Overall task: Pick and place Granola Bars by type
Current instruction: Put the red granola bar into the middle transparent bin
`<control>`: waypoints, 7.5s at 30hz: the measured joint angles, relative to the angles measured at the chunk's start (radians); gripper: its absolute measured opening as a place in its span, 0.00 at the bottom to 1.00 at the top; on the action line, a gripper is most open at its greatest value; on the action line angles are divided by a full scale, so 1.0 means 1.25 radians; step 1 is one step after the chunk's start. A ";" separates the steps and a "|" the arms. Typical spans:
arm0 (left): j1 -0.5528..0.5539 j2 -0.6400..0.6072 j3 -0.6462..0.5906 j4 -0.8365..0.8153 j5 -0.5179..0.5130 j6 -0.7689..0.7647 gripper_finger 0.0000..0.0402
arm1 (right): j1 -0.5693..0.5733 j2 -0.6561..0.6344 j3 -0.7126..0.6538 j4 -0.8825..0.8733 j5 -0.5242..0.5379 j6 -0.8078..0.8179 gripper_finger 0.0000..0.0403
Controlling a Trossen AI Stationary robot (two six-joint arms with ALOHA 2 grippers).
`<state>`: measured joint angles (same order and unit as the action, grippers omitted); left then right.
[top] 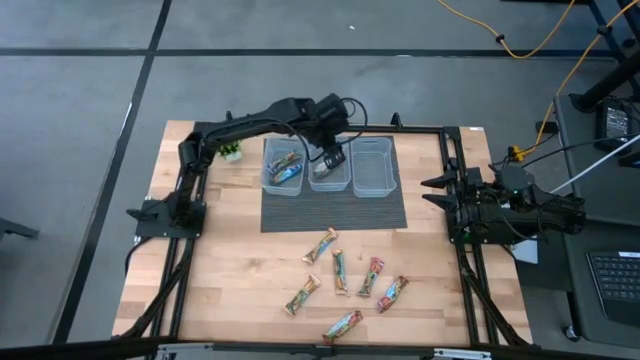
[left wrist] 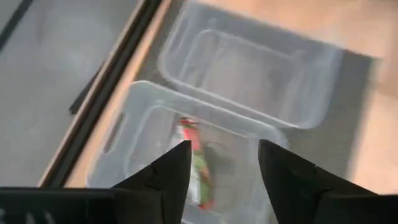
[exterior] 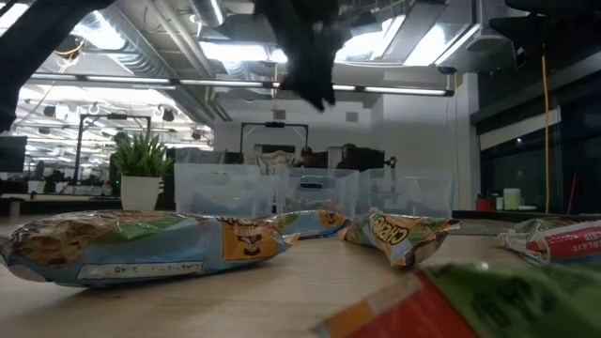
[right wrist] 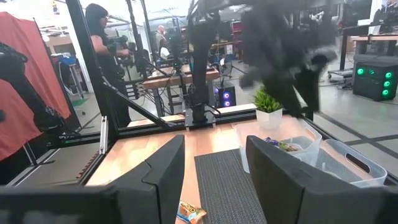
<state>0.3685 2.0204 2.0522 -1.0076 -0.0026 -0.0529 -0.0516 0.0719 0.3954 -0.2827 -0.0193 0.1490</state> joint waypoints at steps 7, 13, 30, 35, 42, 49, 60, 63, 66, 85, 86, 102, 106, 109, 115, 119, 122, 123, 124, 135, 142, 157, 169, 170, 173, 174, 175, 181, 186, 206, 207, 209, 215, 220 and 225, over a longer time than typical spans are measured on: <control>-0.071 -0.119 0.098 -0.010 0.067 -0.034 0.46 | 0.000 0.000 0.000 -0.002 0.000 0.000 0.43; -0.149 -0.275 0.098 0.007 0.077 -0.043 0.46 | 0.000 0.000 0.000 -0.017 0.000 0.000 0.43; -0.362 -0.431 0.097 0.002 0.091 -0.035 0.46 | 0.000 0.000 0.000 -0.017 0.000 0.003 0.43; -0.461 -0.408 0.090 0.002 0.136 -0.046 0.46 | 0.000 0.000 0.000 -0.017 0.000 0.003 0.43; -0.553 -0.367 0.089 0.024 0.138 -0.062 0.46 | 0.000 0.000 0.000 -0.018 0.000 0.003 0.43; -0.585 -0.295 0.090 0.058 0.108 -0.165 0.46 | 0.000 0.000 0.000 -0.020 0.000 -0.001 0.43; -0.581 -0.084 0.089 0.056 0.019 -0.267 0.46 | 0.000 0.000 0.000 -0.023 0.000 0.003 0.43; -0.581 -0.019 0.089 0.055 0.016 -0.311 0.46 | 0.000 0.000 0.000 -0.024 -0.001 0.003 0.43; -0.593 0.040 0.089 0.056 0.019 -0.352 0.46 | 0.000 0.000 0.000 -0.024 -0.001 0.002 0.43; -0.657 0.239 0.090 0.063 0.102 -0.453 0.47 | 0.000 0.000 0.000 -0.050 -0.007 0.000 0.43; -0.657 0.247 0.090 0.076 0.115 -0.453 0.48 | 0.000 0.000 0.000 -0.050 -0.007 0.000 0.43; -0.656 0.379 0.091 0.208 0.121 -0.504 0.62 | 0.000 0.000 0.000 -0.097 -0.007 0.003 0.43; -0.656 0.398 0.092 0.227 0.124 -0.521 0.62 | 0.000 0.000 0.000 -0.097 -0.007 0.003 0.43; -0.656 0.398 0.091 0.247 0.118 -0.522 0.62 | 0.000 0.000 0.000 -0.097 -0.007 0.002 0.43; -0.658 0.407 0.092 0.254 0.069 -0.537 0.62 | 0.000 0.000 0.000 -0.098 -0.007 0.001 0.43; -0.658 0.432 0.095 0.242 0.067 -0.560 0.62 | 0.000 0.000 0.000 -0.097 -0.007 0.000 0.43; -0.657 0.441 0.097 0.240 0.070 -0.584 0.60 | 0.000 0.000 0.000 -0.097 -0.007 0.003 0.43; -0.658 0.441 0.097 0.237 0.067 -0.591 0.59 | 0.000 0.000 0.000 -0.097 -0.007 0.003 0.43; -0.659 0.441 0.097 0.233 0.061 -0.600 0.58 | 0.000 0.000 0.000 -0.097 -0.007 0.003 0.43; -0.655 0.442 0.095 0.217 0.058 -0.650 0.25 | 0.000 0.000 0.000 -0.096 -0.007 0.002 0.43; -0.642 0.417 0.090 0.216 0.069 -0.674 0.11 | 0.000 0.000 0.000 -0.096 -0.007 0.002 0.43; -0.622 0.157 0.085 0.108 -0.123 -0.600 0.10 | 0.000 0.000 0.000 -0.095 -0.007 0.002 0.43; -0.603 -0.175 0.090 0.147 -0.421 -0.281 0.10 | 0.000 0.000 0.000 -0.095 -0.007 0.003 0.43; -0.601 -0.198 0.090 0.147 -0.453 -0.255 0.11 | 0.000 0.000 0.000 -0.095 -0.007 0.003 0.43; -0.592 -0.256 0.090 0.144 -0.522 -0.185 0.12 | 0.000 0.000 0.000 -0.095 -0.007 0.003 0.43; -0.587 -0.275 0.090 0.143 -0.538 -0.167 0.12 | 0.000 0.000 0.000 -0.095 -0.007 0.003 0.43; -0.582 -0.290 0.090 0.140 -0.551 -0.155 0.13 | 0.000 0.000 0.000 -0.095 -0.007 0.003 0.43; -0.504 -0.335 0.090 0.104 -0.549 -0.083 0.12 | 0.000 0.000 0.000 -0.095 -0.007 0.003 0.43; -0.361 -0.335 0.090 0.051 -0.479 -0.052 0.13 | 0.000 0.000 0.000 -0.094 -0.007 0.003 0.43; 0.091 -0.182 0.090 0.147 -0.050 -0.075 0.13 | 0.000 0.000 0.000 -0.095 0.020 0.003 0.43; 0.091 -0.168 0.090 0.137 -0.050 -0.079 0.13 | 0.000 0.000 0.000 -0.094 0.020 0.003 0.43; 0.091 -0.134 0.090 0.124 -0.046 -0.082 0.13 | 0.000 0.000 0.000 -0.095 0.020 0.003 0.43; 0.090 -0.002 0.090 0.071 -0.038 -0.105 0.13 | 0.000 0.000 0.000 -0.090 0.020 0.003 0.43; 0.086 0.076 0.090 0.009 -0.032 -0.115 0.13 | 0.000 0.000 0.000 -0.081 0.020 0.002 0.43; 0.071 0.100 0.090 0.001 -0.025 -0.111 0.13 | 0.000 0.000 0.000 -0.082 0.020 0.002 0.43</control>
<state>0.4578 2.1449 2.1647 -1.0061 -0.0341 -0.1915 -0.0517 0.0716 0.3950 -0.3847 0.0063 0.1520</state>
